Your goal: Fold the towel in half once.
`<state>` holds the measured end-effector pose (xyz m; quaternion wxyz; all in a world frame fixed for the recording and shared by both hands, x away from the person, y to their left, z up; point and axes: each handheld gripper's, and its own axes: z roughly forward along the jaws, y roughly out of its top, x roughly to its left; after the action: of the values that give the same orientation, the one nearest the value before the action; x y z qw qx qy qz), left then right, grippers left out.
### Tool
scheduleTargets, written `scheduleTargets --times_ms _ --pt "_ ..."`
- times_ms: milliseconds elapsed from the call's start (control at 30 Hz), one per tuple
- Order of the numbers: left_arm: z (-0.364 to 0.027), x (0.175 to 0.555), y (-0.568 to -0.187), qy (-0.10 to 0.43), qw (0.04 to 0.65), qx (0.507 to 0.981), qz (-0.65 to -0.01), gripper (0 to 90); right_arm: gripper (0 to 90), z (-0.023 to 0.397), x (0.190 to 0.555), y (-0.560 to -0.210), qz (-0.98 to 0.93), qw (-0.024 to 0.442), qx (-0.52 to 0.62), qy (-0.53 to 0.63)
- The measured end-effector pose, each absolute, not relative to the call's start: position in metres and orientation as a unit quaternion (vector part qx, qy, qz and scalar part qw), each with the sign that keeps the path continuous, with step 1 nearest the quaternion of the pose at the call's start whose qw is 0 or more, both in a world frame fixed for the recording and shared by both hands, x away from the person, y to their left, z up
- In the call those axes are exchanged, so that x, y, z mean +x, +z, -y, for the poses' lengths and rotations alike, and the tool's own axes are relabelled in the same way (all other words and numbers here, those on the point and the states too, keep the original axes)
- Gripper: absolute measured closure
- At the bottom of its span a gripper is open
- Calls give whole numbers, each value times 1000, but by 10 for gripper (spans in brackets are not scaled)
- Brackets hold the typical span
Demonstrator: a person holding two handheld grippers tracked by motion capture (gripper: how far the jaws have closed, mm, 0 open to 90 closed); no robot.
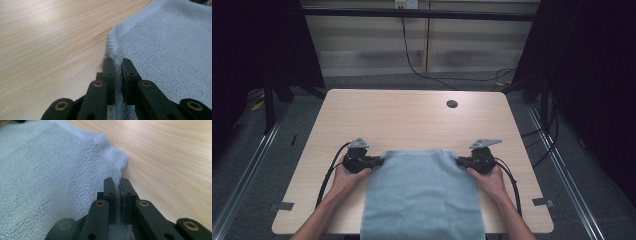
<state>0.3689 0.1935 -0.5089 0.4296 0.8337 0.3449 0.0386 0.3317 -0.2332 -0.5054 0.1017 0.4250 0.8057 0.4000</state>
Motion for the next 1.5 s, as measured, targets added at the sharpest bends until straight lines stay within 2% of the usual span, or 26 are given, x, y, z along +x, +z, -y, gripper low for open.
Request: scheduleTargets --times_ms 133,333,467,933,1367,1500 --pt "-200 368 -501 29 452 820 -350 834 863 239 331 -497 -788 96 431 429" --pt "-210 359 -472 34 502 797 -335 837 864 245 324 -473 -768 116 423 465" --pt "-208 358 -462 37 513 793 -327 837 864 244 323 -457 -761 126 414 484" --pt "-223 372 -405 67 573 748 -329 841 866 238 345 -387 -734 159 381 540" --pt "-219 391 -359 104 579 744 -317 845 867 239 373 -329 -732 192 369 540" --pt "-214 397 -336 117 584 742 -308 845 870 241 375 -310 -718 222 371 546"
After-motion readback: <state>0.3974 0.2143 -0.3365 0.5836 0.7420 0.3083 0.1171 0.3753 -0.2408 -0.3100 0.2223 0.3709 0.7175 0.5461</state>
